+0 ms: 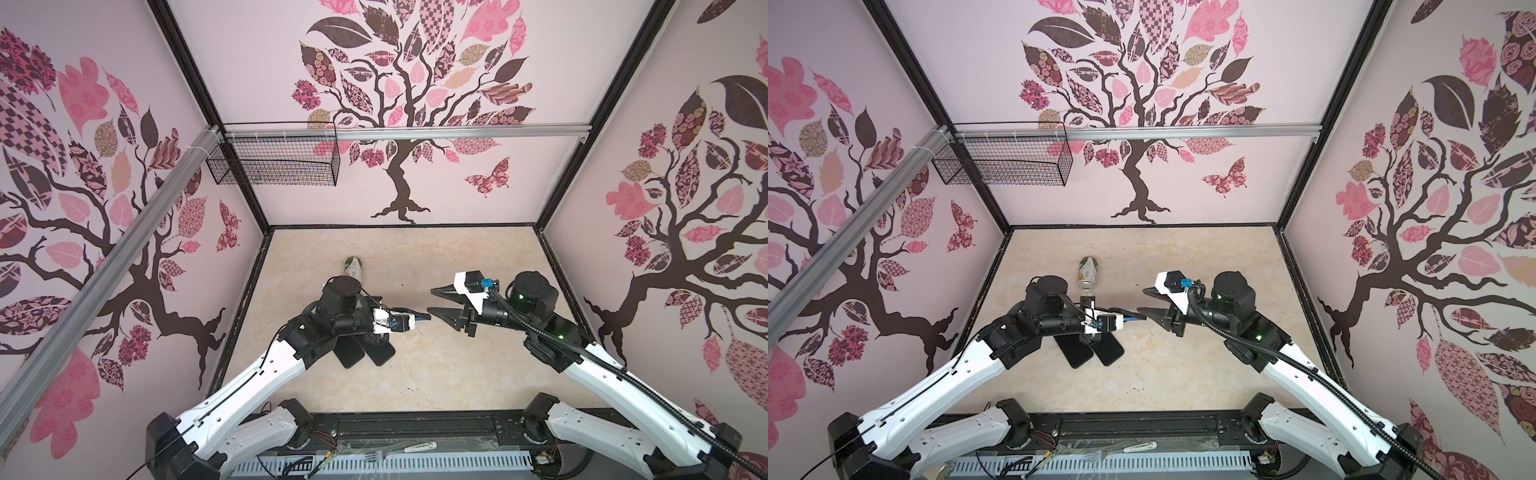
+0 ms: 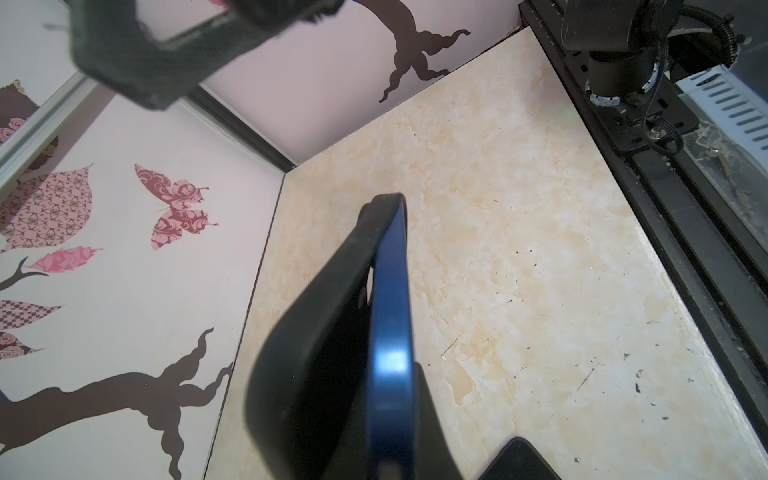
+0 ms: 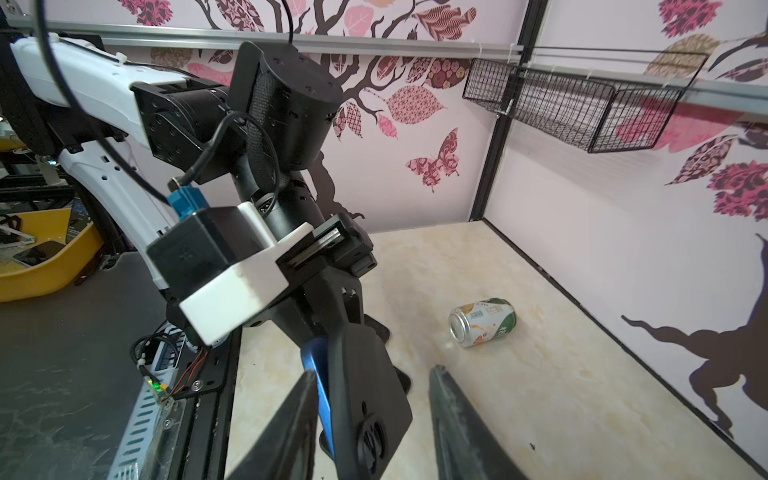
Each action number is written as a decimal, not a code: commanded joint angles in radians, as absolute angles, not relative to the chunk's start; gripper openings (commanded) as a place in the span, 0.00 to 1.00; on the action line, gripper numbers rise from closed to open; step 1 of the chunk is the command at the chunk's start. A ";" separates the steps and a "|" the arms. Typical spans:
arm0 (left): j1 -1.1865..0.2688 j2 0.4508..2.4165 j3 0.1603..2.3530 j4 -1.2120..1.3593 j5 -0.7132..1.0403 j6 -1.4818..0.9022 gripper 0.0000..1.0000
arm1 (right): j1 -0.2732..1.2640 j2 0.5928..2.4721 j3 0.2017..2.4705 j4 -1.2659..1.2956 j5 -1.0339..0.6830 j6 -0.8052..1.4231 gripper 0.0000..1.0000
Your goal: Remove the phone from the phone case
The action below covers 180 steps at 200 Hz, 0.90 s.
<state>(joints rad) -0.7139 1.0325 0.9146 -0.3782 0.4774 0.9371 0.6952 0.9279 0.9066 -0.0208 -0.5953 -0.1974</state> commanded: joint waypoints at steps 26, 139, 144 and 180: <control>-0.736 1.050 0.964 -0.323 0.503 0.988 0.00 | 0.743 1.013 0.969 -0.045 -0.626 -0.152 0.46; -0.748 1.049 0.960 -0.298 0.506 0.969 0.00 | 0.751 1.082 0.973 -0.108 -0.576 -0.166 0.44; -0.748 1.048 0.960 -0.299 0.507 0.969 0.00 | 0.750 1.083 0.973 -0.110 -0.563 -0.163 0.44; -0.756 1.032 0.950 -0.294 0.505 0.969 0.00 | 0.752 1.087 0.974 -0.142 -0.453 -0.164 0.38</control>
